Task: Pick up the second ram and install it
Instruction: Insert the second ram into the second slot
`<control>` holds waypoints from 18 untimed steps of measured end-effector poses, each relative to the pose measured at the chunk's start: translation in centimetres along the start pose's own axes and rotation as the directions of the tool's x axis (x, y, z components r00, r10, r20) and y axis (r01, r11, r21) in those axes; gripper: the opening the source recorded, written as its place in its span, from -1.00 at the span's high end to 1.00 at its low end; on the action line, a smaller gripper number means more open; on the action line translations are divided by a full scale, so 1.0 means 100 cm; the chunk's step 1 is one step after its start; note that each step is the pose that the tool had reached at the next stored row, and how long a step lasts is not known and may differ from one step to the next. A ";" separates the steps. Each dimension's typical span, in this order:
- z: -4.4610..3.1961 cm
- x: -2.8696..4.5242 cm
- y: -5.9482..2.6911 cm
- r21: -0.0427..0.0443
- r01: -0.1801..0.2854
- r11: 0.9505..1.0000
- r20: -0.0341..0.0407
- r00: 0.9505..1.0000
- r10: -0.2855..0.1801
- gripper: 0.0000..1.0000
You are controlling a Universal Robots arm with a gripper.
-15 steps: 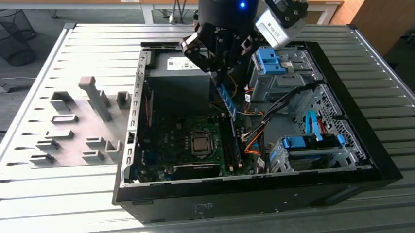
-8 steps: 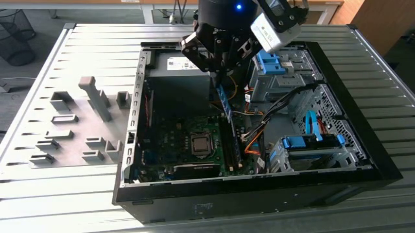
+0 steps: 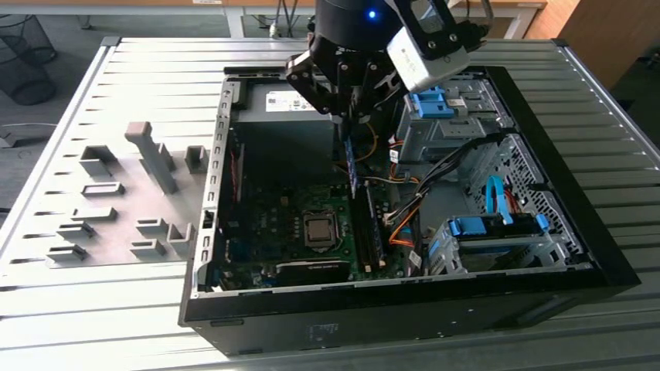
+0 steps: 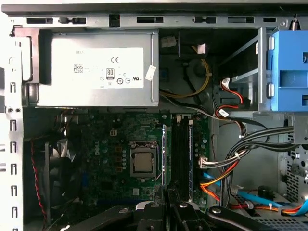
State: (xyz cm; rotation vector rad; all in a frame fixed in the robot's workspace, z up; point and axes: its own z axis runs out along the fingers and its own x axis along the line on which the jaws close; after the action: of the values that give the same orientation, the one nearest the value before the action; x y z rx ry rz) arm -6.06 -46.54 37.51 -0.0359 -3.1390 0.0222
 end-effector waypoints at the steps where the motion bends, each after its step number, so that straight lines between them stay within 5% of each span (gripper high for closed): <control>1: 0.0000 0.0000 0.0000 0.000 0.000 1.000 0.000 1.000 0.000 0.72; 18: 0.0030 -0.0010 0.0001 -0.006 0.016 1.000 0.000 1.000 -0.016 0.72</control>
State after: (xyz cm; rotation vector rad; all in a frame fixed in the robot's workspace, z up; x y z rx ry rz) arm -5.97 -46.54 37.20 -0.0102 -3.1393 0.0121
